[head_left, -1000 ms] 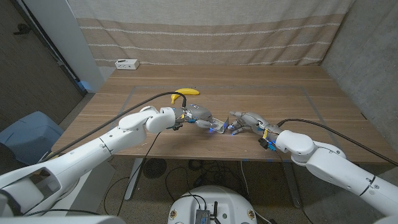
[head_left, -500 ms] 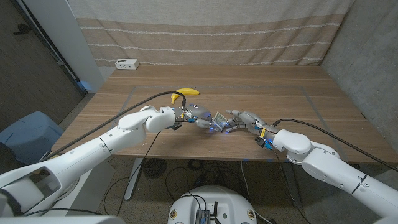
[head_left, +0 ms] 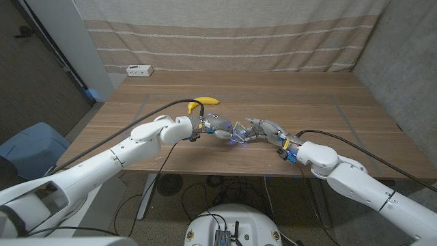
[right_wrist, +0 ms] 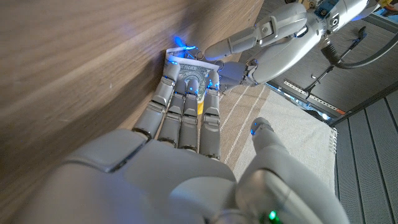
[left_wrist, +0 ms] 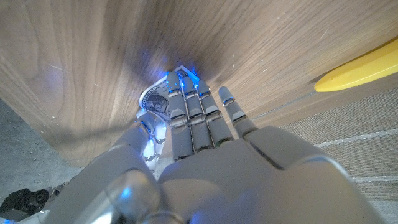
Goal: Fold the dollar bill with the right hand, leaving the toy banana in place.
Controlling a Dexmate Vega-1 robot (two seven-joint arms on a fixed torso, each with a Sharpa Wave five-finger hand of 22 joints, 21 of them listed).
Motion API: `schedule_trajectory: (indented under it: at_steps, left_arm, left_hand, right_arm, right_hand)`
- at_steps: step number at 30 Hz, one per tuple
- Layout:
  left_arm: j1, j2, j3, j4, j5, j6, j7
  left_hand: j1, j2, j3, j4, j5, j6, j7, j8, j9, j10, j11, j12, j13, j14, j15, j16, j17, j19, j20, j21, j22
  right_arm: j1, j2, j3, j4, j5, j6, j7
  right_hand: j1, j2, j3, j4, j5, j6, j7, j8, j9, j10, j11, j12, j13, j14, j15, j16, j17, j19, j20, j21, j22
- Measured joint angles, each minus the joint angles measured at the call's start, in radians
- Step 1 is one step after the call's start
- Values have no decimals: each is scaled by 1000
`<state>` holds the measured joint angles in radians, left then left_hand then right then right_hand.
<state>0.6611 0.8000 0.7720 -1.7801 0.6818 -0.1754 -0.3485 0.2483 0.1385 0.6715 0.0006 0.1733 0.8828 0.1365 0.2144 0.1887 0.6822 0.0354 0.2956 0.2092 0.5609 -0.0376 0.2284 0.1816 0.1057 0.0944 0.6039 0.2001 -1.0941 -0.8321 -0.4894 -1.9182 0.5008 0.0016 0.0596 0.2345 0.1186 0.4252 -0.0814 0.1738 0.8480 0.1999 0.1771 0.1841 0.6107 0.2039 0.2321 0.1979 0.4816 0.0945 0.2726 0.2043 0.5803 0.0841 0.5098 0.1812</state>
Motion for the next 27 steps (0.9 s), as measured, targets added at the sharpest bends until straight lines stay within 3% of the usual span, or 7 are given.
schedule_trajectory:
  at_steps: [15,27]
  left_arm:
    - [-10,-6,6,10,-6,-3,-3]
    - [-11,-7,9,10,-7,5,-6]
  left_hand:
    - [-12,-1,0,0,0,0,0,-4,-1,0,0,-6,-1,3,-3,-8,0,0,0,0,0]
    - [-12,-1,4,4,0,-4,-3,-8,0,0,0,-11,-2,3,-3,-8,0,0,0,0,0]
  right_arm:
    - [48,27,-34,46,10,12,47]
    - [88,35,-64,51,-15,29,100]
  right_hand:
    - [-12,-4,-3,3,0,-79,-3,-4,0,-58,-5,-32,5,-49,-10,-40,-5,-29,-18,-26,-5]
    - [-30,-7,-7,7,0,-102,-5,-4,0,-79,-13,-36,8,-75,-14,-55,-2,-56,-12,-42,-2]
